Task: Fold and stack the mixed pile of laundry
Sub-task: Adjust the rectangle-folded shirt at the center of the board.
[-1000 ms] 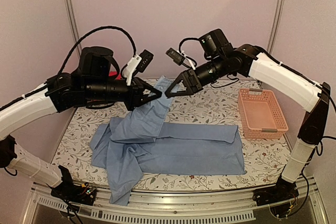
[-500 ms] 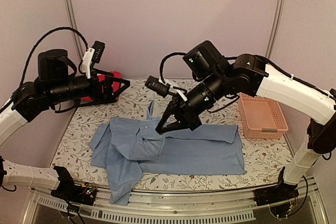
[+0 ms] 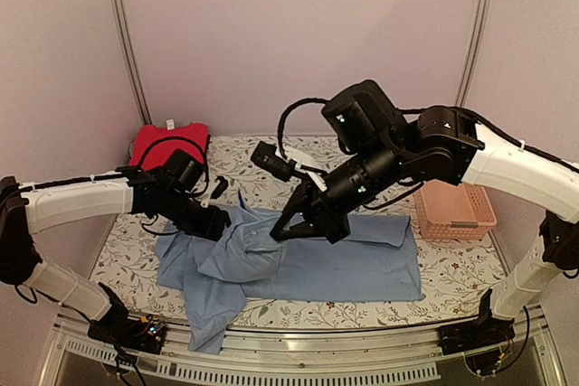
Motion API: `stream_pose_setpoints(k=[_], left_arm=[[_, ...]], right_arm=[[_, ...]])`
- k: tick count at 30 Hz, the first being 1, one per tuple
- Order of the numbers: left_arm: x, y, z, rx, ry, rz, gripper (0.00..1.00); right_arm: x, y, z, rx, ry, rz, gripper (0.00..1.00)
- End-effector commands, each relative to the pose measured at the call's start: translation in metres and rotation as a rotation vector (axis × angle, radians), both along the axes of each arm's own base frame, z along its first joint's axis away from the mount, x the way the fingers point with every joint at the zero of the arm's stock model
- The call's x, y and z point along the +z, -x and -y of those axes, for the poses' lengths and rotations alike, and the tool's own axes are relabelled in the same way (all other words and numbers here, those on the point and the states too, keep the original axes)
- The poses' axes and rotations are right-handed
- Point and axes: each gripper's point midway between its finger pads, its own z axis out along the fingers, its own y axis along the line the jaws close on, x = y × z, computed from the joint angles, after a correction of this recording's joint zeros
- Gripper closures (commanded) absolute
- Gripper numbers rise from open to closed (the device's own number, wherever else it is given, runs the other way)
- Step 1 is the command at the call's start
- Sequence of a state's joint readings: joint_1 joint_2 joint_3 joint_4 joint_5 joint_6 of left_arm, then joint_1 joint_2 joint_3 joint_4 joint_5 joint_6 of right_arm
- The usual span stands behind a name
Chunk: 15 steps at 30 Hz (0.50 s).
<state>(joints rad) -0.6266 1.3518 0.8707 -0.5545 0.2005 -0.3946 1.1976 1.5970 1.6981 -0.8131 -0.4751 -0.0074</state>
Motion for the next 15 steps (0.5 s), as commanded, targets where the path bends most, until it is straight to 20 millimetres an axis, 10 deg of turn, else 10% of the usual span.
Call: stream_pose_setpoints(k=[1, 6, 15], left_arm=[[-0.039, 0.017, -0.003, -0.036, -0.040, -0.152, 0.38], [-0.064, 0.017, -0.013, -0.003, -0.082, -0.232, 0.37], [-0.032, -0.034, -0.044, 0.135, -0.002, -0.144, 0.28]], right_arm=[[0.021, -0.055, 0.009, -0.186, -0.088, -0.015, 0.99], [-0.003, -0.114, 0.047, -0.392, -0.100, -0.087, 0.99], [-0.112, -0.168, 0.120, -0.739, 0.082, -0.244, 1.00]])
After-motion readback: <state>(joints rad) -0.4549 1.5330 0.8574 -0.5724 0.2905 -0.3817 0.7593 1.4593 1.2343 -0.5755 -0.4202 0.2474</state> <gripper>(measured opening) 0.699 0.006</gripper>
